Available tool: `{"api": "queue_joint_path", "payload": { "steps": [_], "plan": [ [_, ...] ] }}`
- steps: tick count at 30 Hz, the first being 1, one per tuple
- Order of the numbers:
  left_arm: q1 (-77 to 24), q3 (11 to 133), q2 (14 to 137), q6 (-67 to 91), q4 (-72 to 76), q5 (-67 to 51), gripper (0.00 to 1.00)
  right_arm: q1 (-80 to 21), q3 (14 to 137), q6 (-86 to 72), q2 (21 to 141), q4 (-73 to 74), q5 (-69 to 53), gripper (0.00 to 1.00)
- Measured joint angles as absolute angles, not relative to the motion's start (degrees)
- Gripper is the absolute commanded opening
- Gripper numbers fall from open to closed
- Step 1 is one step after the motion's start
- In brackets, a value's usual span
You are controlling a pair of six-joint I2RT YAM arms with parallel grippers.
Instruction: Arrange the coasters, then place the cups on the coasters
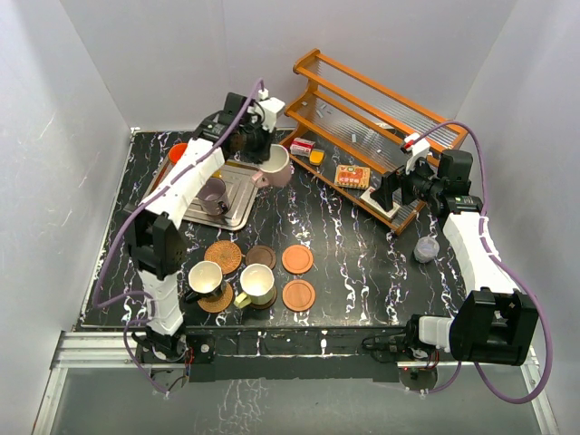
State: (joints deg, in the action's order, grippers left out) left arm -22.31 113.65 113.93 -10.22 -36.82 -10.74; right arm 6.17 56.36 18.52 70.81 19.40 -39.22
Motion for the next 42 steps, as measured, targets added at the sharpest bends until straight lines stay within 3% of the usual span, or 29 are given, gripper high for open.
{"api": "queue_joint_path", "payload": {
  "steps": [17, 42],
  "plan": [
    [-46.87, 82.04, 96.03, -1.61, -34.92, -3.7, 0.0, 6.55, 56.36, 18.57, 70.81, 19.38, -38.79, 0.98],
    [-59.02, 73.06, 92.58, 15.25, -33.45, 0.01, 0.0, 8.8, 55.22, 19.22, 70.89, 18.96, -37.89, 0.98]
  ]
}}
